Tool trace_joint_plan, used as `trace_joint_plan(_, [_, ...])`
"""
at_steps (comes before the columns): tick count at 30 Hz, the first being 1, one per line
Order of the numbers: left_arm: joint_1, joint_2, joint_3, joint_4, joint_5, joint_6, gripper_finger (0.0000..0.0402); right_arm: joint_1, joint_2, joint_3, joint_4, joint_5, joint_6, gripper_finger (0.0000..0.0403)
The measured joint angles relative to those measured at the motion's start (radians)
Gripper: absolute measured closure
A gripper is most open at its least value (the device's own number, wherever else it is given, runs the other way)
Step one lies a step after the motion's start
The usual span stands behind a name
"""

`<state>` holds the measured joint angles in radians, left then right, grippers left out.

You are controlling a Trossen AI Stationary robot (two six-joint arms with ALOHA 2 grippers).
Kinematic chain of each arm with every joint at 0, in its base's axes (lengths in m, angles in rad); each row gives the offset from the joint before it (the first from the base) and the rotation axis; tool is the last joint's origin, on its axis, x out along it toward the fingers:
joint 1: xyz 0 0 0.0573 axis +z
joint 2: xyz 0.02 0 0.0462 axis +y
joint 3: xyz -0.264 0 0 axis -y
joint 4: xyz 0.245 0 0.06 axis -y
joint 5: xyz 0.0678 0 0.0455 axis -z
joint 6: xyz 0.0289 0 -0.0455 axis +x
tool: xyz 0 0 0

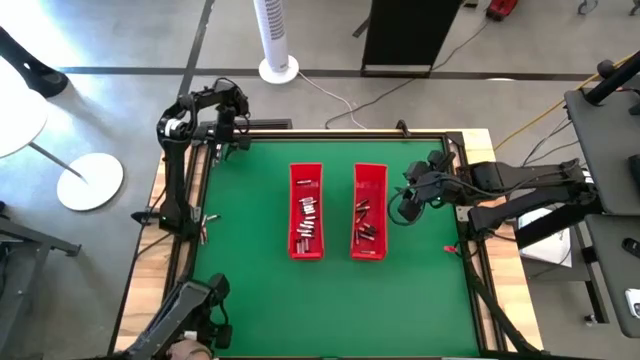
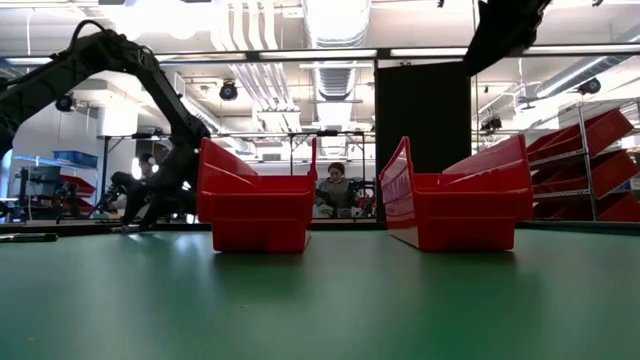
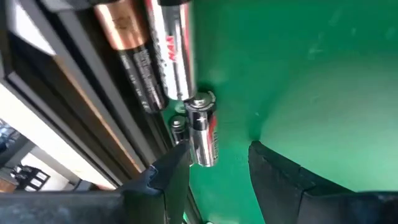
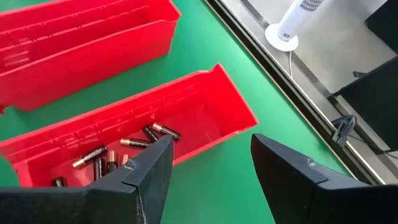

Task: Sort batteries
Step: Put the silver battery into the left red bin

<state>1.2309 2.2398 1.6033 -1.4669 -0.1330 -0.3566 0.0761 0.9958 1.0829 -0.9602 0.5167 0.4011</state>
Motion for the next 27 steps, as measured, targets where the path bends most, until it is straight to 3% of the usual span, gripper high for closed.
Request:
trace_joint_plan(13, [-0.063,-0.001,-0.007,0.048,0.064,0.133,0.0260,0.000,-0.001,0.005,0.001,0.001,-0.064,0.0193])
trace_joint_plan(18, [-0.080,-0.003,-0.012,0.056,0.003,-0.002,0.0267,0.000,-0.001,0.005,0.001,0.008,-0.085,0.0193])
trace_joint_plan(27, [-0.061,-0.005,-0.013,0.048,0.043,-0.147,0.0255,0.000,-0.023,0.005,0.000,-0.002,-0.061,0.0193])
